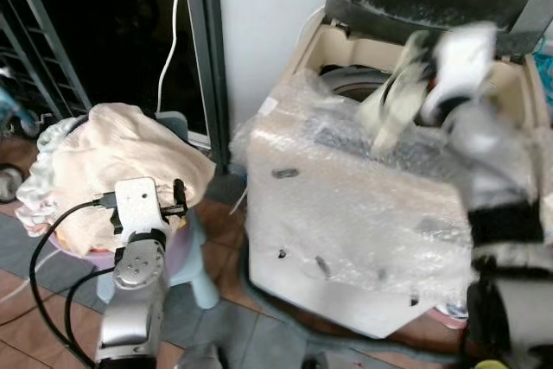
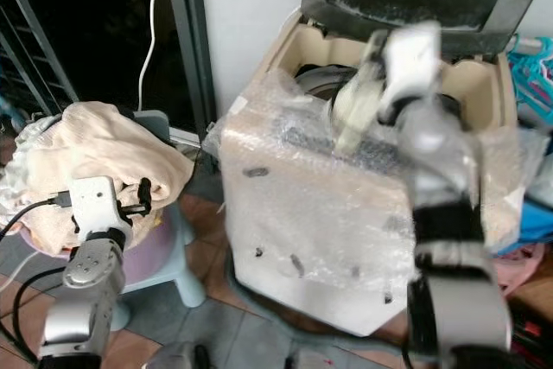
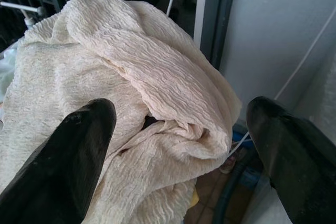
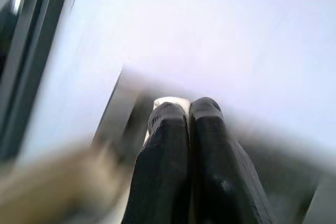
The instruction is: Clothes washing
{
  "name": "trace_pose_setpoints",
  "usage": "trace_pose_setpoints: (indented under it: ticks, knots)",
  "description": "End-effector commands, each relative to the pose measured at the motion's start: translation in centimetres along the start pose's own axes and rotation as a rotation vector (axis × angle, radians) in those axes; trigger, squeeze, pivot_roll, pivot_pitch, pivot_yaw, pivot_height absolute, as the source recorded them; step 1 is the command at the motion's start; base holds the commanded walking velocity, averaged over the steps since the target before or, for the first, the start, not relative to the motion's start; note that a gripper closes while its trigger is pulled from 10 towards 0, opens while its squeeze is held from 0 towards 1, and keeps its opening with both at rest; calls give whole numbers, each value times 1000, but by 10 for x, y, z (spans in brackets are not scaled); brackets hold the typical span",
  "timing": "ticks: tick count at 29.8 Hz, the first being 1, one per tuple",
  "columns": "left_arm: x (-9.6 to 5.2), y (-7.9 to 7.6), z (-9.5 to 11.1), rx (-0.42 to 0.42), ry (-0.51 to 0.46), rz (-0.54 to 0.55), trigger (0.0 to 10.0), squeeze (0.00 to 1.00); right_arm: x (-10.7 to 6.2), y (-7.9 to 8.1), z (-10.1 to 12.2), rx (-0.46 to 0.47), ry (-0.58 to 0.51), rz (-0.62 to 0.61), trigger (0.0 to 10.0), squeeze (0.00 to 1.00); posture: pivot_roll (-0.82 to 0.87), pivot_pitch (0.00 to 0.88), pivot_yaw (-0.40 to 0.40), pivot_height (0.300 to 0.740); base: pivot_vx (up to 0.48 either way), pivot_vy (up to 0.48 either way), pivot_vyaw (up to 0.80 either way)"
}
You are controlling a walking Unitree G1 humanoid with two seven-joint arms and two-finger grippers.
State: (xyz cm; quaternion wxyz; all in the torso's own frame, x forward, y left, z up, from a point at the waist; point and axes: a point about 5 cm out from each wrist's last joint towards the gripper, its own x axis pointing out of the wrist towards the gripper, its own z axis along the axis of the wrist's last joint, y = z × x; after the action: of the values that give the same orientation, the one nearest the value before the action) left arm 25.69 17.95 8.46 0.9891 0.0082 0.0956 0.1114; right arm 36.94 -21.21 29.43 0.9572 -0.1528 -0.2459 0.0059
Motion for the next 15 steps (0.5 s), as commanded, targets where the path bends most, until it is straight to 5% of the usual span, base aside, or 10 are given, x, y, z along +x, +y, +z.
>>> trace_pose_setpoints:
  ticks: [1, 2, 5, 6, 11, 12, 15]
  knots:
    - [-1, 1, 3, 6, -14, 10, 10000, 0, -6, 11, -12, -16, 41, 37, 196, 0, 12, 0, -45, 740, 0, 0, 0]
    - [-2, 2, 3, 5, -14, 15, 10000, 0, -10, 17, -21, -34, 78, 55, 10000, 0, 12, 0, -44, 740, 0, 0, 0]
    - [-5, 2, 2, 4, -12, 17, 10000, 0, -22, 27, -31, -4, 91, 89, 10000, 0, 14, 0, -42, 740, 0, 0, 0]
    - [-7, 3, 1, 2, -10, 19, 10000, 0, -27, 30, -34, 27, 89, 95, 10000, 1000, 12, 0, -39, 740, 0, 0, 0]
    - [-13, 4, -7, 13, 11, 13, 10000, 0, -50, 45, -48, 60, 151, 113, 10000, 1000, -2, 0, -19, 740, 0, 0, 0]
    - [-13, 3, -8, 20, 18, 4, 10000, 0, -59, 50, -54, 64, 190, 115, 10000, 43, -1, 0, -13, 740, 0, 0, 0]
    - [-10, 0, 2, 54, -6, -31, 10000, 0, -71, 60, -60, 108, 270, 103, 10000, 0, 1, 0, -2, 740, 0, 0, 0]
